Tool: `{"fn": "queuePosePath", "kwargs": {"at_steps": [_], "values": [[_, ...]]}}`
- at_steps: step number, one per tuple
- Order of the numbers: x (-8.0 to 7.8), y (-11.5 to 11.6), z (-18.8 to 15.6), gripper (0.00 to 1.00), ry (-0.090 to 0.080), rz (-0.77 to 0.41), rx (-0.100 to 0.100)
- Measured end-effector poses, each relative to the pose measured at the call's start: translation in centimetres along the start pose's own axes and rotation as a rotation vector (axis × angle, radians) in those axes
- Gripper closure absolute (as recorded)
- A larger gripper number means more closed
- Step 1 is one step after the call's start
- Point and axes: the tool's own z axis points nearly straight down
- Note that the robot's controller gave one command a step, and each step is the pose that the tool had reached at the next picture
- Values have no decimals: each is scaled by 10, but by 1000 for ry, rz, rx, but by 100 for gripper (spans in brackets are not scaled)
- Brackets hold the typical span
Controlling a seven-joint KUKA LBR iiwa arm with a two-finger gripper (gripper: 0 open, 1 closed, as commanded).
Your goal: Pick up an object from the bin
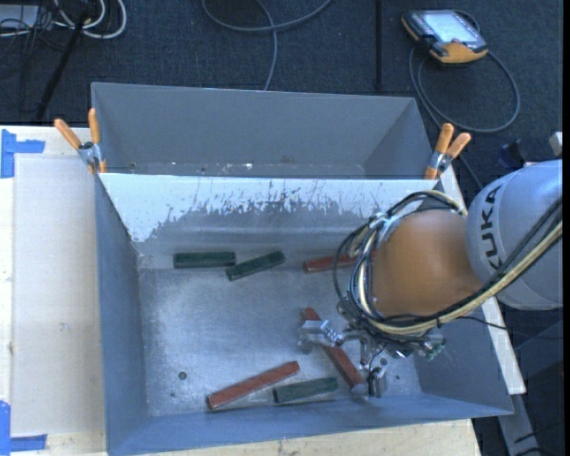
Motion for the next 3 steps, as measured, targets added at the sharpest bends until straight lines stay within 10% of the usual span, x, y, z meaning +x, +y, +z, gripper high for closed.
{"fn": "queuePosePath", "kwargs": {"at_steps": [1,2,3], "values": [[-28,29,13,100,0,101,0],[-28,29,13,100,0,101,0],[21,0,-145,100,2,-535,0]]}}
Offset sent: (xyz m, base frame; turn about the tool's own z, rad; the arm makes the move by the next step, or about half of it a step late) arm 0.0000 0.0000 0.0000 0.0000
